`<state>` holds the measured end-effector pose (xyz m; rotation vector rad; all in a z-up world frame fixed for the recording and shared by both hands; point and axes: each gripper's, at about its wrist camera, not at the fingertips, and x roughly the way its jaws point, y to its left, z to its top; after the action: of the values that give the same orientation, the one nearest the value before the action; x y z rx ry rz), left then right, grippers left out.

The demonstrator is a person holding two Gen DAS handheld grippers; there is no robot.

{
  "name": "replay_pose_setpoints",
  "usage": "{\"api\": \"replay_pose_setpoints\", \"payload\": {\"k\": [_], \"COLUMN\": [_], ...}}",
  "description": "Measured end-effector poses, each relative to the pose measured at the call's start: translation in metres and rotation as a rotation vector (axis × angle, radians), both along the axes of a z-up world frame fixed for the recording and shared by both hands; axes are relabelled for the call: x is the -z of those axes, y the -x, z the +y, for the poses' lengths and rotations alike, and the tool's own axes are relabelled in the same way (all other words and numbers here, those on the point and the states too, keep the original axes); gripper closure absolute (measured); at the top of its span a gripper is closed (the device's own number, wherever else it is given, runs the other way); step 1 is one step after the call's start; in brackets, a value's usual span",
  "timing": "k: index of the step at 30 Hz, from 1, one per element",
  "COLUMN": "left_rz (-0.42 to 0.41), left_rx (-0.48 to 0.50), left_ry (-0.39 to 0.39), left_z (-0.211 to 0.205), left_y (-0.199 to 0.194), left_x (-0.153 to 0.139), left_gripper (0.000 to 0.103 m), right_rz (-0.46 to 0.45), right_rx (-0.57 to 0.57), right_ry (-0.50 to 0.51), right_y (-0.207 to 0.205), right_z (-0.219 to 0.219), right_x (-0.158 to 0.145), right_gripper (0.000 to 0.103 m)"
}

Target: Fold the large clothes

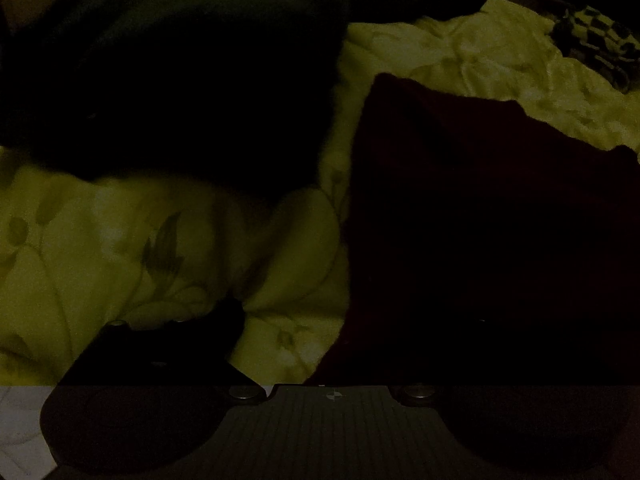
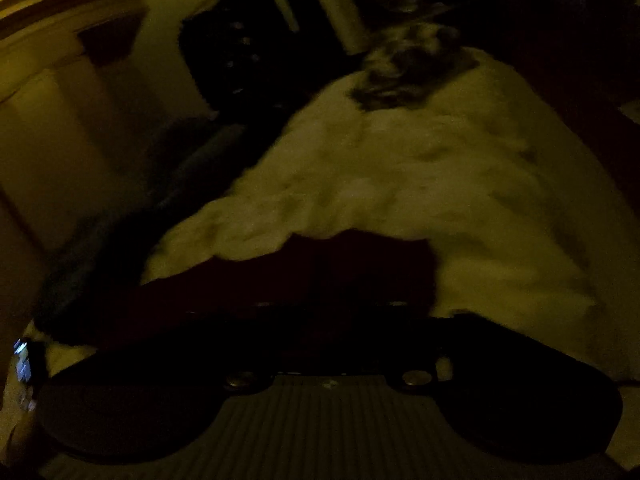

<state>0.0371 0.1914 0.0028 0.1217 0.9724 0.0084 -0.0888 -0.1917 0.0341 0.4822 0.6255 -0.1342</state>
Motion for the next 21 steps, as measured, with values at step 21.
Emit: {"api": "replay_pose_setpoints", "payload": {"k": [21], "left_rz": [-0.127], "left_rx": [0.253], "left_ry": [-0.217], "left_z": [0.023], "left_y": [0.136], "left_x": [-0.089], "left_gripper": [0.000], "right_rz": [-0.422], "right_rx": [-0.297], "right_ry": [0.171], "right_y": [0.097], "right_z": [0.026], "right_x": [-0.171], "right_gripper": [0.006]}}
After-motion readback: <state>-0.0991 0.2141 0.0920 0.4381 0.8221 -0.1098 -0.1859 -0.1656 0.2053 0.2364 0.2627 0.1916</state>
